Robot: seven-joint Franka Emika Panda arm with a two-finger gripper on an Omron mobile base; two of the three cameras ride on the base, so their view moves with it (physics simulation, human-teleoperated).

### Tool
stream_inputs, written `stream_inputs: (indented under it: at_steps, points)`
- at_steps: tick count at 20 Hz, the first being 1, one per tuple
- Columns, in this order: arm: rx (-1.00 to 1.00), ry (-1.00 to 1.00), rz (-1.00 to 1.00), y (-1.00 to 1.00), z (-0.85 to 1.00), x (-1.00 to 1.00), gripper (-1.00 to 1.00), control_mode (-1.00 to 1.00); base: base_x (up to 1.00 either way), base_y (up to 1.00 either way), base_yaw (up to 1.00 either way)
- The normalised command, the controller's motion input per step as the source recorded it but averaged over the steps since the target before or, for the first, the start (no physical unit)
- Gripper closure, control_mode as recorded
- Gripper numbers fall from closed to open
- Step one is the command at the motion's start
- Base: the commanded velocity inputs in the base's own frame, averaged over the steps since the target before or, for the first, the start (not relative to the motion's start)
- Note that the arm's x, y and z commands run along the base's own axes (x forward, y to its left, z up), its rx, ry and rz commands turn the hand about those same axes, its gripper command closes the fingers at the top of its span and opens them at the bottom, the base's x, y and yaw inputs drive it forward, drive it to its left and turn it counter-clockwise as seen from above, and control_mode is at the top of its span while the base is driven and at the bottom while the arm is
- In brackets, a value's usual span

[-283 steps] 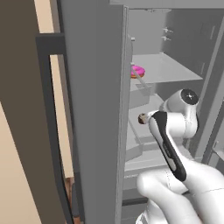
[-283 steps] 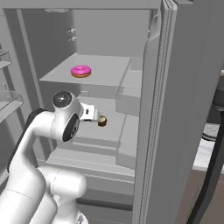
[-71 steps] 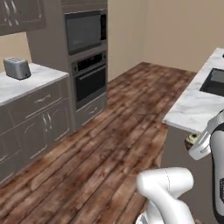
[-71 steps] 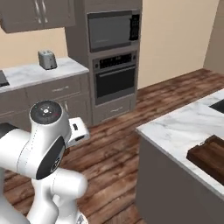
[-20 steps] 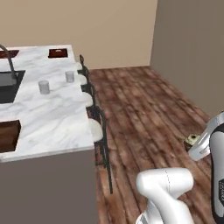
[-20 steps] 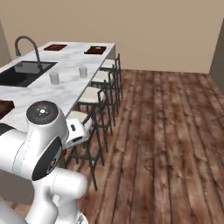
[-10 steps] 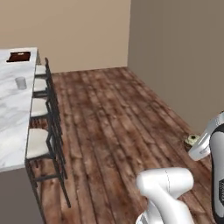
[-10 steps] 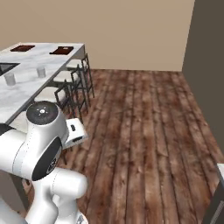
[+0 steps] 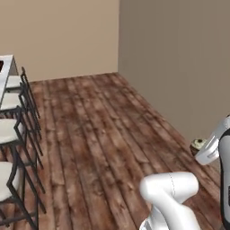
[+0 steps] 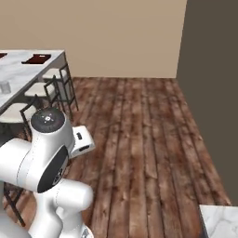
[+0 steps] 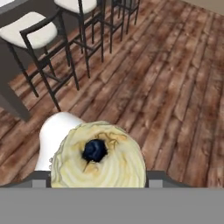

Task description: Take the donut and cupcake from the fridge and place them on the empty tray on the dining counter.

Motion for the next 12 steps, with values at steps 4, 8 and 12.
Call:
stream_inputs:
  at_steps: [4, 8, 12]
  points:
    - [0.00, 0.00, 0.00, 0.00, 0.00, 0.00, 1.00, 1.00, 1.00, 0.19, -0.19]
    - [0.00, 0.00, 0.00, 0.00, 0.00, 0.00, 1.00, 1.00, 1.00, 0.33, -0.17]
    - [0.00, 0.00, 0.00, 0.00, 0.00, 0.00, 1.00, 1.00, 1.00, 0.14, -0.05]
